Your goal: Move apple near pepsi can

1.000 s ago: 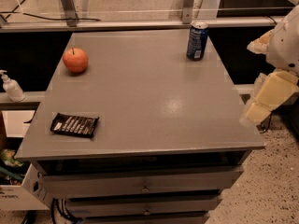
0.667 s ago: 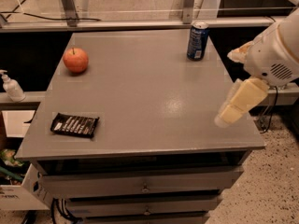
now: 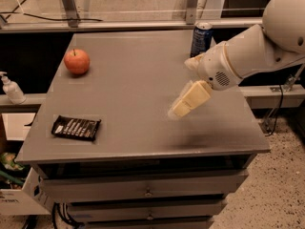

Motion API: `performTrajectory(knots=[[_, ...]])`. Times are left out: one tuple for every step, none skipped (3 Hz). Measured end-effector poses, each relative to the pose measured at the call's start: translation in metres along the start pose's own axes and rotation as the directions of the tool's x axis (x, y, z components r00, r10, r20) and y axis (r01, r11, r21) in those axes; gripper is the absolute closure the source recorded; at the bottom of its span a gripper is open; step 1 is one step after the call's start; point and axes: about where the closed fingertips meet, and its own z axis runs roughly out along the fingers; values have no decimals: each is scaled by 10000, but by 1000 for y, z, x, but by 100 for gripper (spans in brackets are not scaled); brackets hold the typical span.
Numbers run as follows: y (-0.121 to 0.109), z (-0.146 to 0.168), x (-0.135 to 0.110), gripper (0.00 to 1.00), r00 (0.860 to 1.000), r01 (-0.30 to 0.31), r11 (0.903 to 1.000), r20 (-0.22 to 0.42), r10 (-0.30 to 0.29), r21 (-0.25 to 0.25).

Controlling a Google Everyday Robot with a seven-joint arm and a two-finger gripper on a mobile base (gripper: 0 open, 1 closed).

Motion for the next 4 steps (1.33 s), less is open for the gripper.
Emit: performTrajectory(knots=[[0,0,0,0,10000,1,10000,0,-1,0],[1,0,-1,0,9999,55,10000,156,-55,-27],[-8,26,-23,0,9933,231,9997,1139,-219,-98],[-29,65,-61,0,9697,434,9989,2413,-383,-158]])
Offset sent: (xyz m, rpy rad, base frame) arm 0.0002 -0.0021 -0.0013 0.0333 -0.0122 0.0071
